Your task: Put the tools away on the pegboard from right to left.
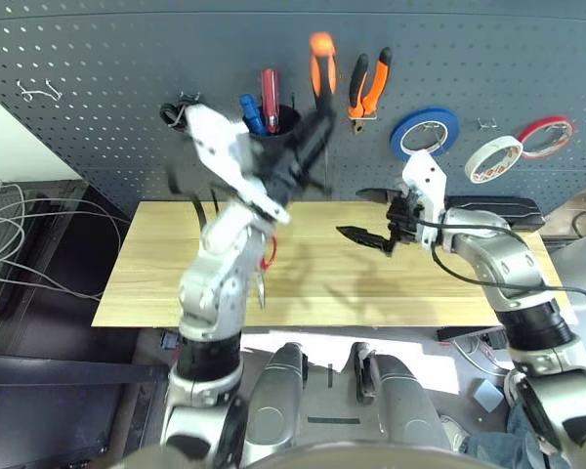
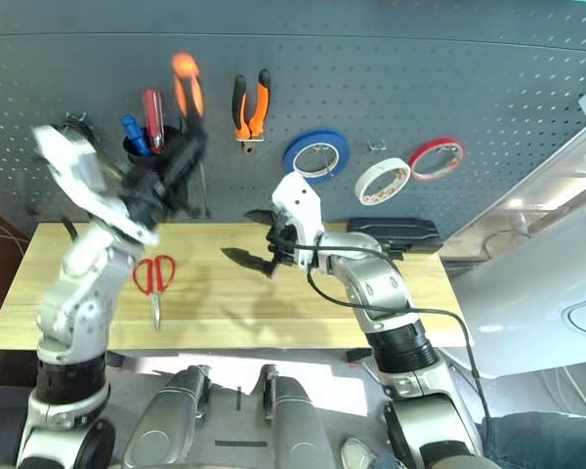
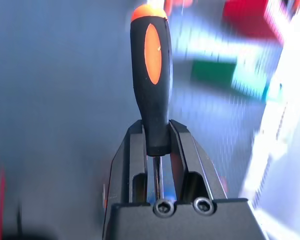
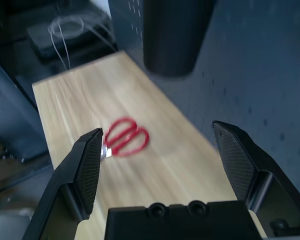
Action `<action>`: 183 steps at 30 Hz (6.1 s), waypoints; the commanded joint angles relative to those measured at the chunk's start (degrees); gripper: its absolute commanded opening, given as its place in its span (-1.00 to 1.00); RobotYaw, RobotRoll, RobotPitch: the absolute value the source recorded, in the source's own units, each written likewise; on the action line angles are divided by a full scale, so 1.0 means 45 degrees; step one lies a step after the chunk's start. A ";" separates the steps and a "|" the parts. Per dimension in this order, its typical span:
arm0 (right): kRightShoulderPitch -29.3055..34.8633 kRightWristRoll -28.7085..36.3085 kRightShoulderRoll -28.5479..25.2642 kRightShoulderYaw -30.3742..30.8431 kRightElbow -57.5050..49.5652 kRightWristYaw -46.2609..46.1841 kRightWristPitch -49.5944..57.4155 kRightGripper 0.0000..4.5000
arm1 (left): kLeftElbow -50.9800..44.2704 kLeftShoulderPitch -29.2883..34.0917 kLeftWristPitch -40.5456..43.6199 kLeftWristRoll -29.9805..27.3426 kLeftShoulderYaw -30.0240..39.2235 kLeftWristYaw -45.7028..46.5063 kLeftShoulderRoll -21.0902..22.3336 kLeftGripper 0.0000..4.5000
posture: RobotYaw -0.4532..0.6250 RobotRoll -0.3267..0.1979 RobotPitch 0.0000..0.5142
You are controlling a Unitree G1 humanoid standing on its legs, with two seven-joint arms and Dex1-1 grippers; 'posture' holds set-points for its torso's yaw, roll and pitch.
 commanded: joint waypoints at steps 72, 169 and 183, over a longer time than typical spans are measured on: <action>0.0731 -0.0893 0.0475 0.0994 0.2189 -0.2144 0.3516 1.00 | 1.4875 0.1671 0.2070 0.4750 0.0297 0.3358 0.3109 0.99 | -0.03 0.25 -0.09; -0.1708 -0.1031 0.2575 -0.0072 0.4258 -0.2102 -0.3367 1.00 | 0.9202 0.3635 -0.6223 0.5229 0.1599 0.0804 0.4199 0.38 | 0.03 0.25 -0.25; -0.0089 -0.2117 0.2551 -0.0985 0.8074 -0.4840 -0.3692 1.00 | 1.0358 0.4665 -0.4087 0.6088 0.0513 0.1505 0.3342 0.98 | -0.06 0.25 -0.14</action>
